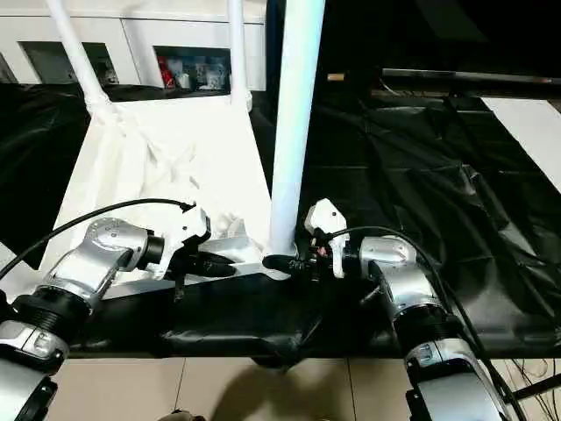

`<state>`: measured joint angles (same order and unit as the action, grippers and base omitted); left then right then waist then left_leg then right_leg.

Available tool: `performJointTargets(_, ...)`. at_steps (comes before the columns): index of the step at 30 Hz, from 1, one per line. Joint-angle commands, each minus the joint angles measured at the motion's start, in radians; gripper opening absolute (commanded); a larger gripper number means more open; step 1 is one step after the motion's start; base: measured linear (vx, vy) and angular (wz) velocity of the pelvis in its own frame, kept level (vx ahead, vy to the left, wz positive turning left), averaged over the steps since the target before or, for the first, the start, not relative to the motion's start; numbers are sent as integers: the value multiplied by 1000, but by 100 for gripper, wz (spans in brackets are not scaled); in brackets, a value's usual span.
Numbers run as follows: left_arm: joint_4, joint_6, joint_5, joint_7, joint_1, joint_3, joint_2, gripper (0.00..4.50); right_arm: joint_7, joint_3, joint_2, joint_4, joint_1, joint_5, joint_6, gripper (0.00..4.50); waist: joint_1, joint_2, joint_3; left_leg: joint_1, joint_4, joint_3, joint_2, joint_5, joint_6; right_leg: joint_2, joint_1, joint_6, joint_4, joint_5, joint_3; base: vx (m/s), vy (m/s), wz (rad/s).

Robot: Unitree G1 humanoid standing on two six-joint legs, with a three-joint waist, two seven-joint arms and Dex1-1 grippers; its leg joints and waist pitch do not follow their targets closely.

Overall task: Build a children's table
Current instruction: Rotate leg to tighten

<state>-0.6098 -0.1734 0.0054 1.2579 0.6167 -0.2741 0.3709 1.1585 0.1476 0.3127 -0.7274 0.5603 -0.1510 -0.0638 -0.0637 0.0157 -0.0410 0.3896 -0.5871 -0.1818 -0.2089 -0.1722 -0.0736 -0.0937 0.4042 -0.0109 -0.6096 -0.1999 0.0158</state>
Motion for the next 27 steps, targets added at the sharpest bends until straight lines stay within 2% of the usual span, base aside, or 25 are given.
performJointTargets(1, 27, -7, -32, 28, -13, -7, -13, 0, 1, 14, -7, 6, -16, 9, 23, 268, 3, -9, 62, -20, 63, -9, -12, -152, 87, -23, -47, 275, 53, -15, -9, 0, 0, 0)
performJointTargets(2, 27, -10, -31, 28, -15, -7, -13, 0, -17, 4, -16, 2, -17, 3, 32, 268, 4, -10, 63, -20, 63, -9, -12, -149, 87, -22, -47, 275, 53, -10, -9, 0, 0, 0)
performJointTargets(3, 25, -14, -27, 25, -18, -10, -15, 0, -104, -32, -48, -26, -7, -11, 51, 265, 4, -10, 62, -20, 63, -9, -12, -150, 87, -23, -46, 275, 53, -14, -9, 0, 0, 0)
performJointTargets(4, 24, -15, -26, 22, -17, -11, -16, 0, -116, -36, -51, -30, -6, -11, 50, 265, 6, -8, 61, -19, 66, -8, -12, -159, 80, -24, -46, 272, 55, -34, -9, 0, 0, 0)
performJointTargets(5, 5, -22, -11, -25, -13, -8, -34, 0, -270, -77, -95, -77, 8, -5, 43, 265, 8, -7, 59, -20, 67, -8, -12, -173, 74, -24, -43, 269, 57, -55, -10, 0, 0, 0)
performJointTargets(6, -12, -30, -1, -65, -5, -5, -50, 0, -352, -101, -118, -104, 17, -7, 48, 264, 23, -5, 55, -19, 73, -4, -10, -219, 38, -27, -41, 255, 64, -129, -12, 0, 0, 0)
performJointTargets(8, -38, -46, 14, -125, 9, 0, -74, 0, -450, -129, -147, -136, 27, -13, 59, 263, 38, -8, 54, -21, 78, -1, -8, -262, 8, -27, -43, 235, 72, -206, -12, 0, 0, 0)
performJointTargets(9, -64, -55, 26, -184, 23, 7, -99, 0, -556, -151, -168, -166, 38, -9, 51, 263, 39, -8, 54, -21, 78, 0, -8, -269, 4, -27, -42, 230, 73, -220, -12, 0, 0, 0)
performJointTargets(10, -99, -69, 33, -272, 42, 23, -138, 0, -643, -155, -188, -192, 49, 7, 40, 262, 43, -1, 54, -24, 78, -1, -9, -275, -6, -26, -36, 227, 74, -225, -15, 0, 0, 0)
performJointTargets(11, -134, -88, 38, -359, 62, 41, -175, 0, -722, -154, -205, -212, 59, 27, 31, 261, 45, -1, 53, -29, 77, -2, -7, -291, -17, -24, -32, 223, 78, -240, -14, 0, 0, 0)
performJointTargets(12, -156, -100, 39, -412, 74, 53, -198, 0, -765, -151, -215, -223, 65, 42, 27, 260, 46, -5, 54, -29, 76, -3, -5, -290, -19, -23, -33, 217, 81, -244, -15, 0, 0, 0)
performJointTargets(13, -188, -106, 41, -476, 94, 66, -225, 0, -810, -149, -231, -236, 74, 49, 37, 260, 45, -3, 54, -28, 75, -3, -4, -286, -17, -23, -34, 215, 81, -243, -15, 0, 0, 0)
performJointTargets(15, -251, -98, 45, -582, 131, 87, -266, 0, -876, -136, -266, -251, 91, 73, 63, 260, 44, -6, 55, -24, 74, -3, 0, -284, -6, -22, -35, 201, 85, -251, -15, 0, 0, 0)
performJointTargets(17, -269, -90, 45, -614, 140, 94, -275, 0, -862, -125, -275, -249, 92, 79, 62, 260, 38, -4, 57, -25, 73, -3, -1, -274, 10, -22, -35, 193, 86, -242, -15, 0, 0, 0)
performJointTargets(18, -290, -84, 48, -637, 153, 102, -288, 0, -825, -105, -291, -244, 92, 99, 37, 260, 33, -5, 57, -23, 73, -4, -2, -267, 23, -22, -35, 191, 88, -226, -14, 0, 0, 0)
performJointTargets(22, -289, -66, 59, -600, 156, 91, -291, 0, -717, -120, -294, -214, 79, 53, 0, 260, 30, -4, 58, -20, 73, -3, -3, -266, 36, -24, -37, 191, 87, -226, -13, 0, 0, 0)
performJointTargets(24, -275, -56, 61, -563, 148, 81, -279, 0, -672, -131, -278, -195, 74, 29, -19, 315, 28, -5, 60, -20, 72, -3, -4, -256, 45, -24, -38, 197, 86, -207, -12, 0, 0, 0)
performJointTargets(27, -246, -30, 55, -482, 131, 64, -256, 0, -627, -144, -234, -169, 72, 6, -38, 345, 28, -7, 61, -13, 71, -2, -4, -223, 59, -24, -44, 208, 79, -151, -10, 0, 0, 0)
